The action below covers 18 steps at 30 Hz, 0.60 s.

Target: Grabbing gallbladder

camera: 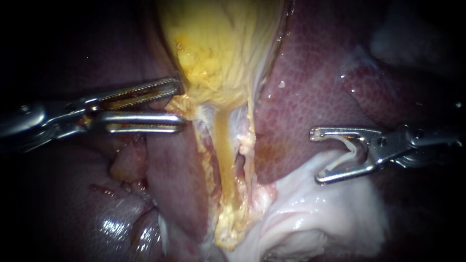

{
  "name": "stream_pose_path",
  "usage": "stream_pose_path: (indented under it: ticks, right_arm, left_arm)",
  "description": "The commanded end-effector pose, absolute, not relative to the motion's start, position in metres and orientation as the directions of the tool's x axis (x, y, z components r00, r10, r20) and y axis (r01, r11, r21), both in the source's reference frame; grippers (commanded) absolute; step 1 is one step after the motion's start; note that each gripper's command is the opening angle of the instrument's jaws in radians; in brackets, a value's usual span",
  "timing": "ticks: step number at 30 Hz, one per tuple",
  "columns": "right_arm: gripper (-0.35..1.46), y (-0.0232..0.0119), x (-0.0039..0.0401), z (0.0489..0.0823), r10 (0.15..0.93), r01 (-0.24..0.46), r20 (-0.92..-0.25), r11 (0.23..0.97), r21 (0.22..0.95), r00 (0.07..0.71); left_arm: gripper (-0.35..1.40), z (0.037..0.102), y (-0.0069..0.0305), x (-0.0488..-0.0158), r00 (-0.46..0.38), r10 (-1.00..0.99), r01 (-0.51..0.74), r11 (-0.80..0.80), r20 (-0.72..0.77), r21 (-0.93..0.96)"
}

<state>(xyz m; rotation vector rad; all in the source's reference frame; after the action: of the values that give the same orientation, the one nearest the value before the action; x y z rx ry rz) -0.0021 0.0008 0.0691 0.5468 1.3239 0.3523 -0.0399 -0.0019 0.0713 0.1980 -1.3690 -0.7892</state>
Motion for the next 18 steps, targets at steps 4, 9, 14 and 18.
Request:
stream_pose_path:
  ticks: [4, 9, 14, 18]
  right_arm:
    - [0.60, 0.0009, -0.0021, 0.0691, 0.539, 0.063, -0.813, 0.824, 0.563, 0.220]
    - [0.60, 0.0009, -0.0021, 0.0690, 0.539, 0.063, -0.813, 0.824, 0.563, 0.220]
    - [0.60, 0.0008, -0.0020, 0.0690, 0.539, 0.063, -0.813, 0.824, 0.563, 0.220]
    - [0.60, 0.0008, -0.0020, 0.0690, 0.539, 0.063, -0.813, 0.824, 0.563, 0.219]
  left_arm:
    - [-0.35, 0.0713, -0.0020, -0.0397, -0.008, -0.608, 0.385, 0.731, 0.794, 0.564]
    - [-0.35, 0.0710, -0.0020, -0.0388, -0.001, -0.621, 0.375, 0.727, 0.784, 0.576]
    - [-0.35, 0.0708, -0.0020, -0.0387, 0.002, -0.622, 0.374, 0.726, 0.783, 0.576]
    - [-0.35, 0.0708, -0.0021, -0.0387, 0.002, -0.622, 0.375, 0.726, 0.783, 0.576]
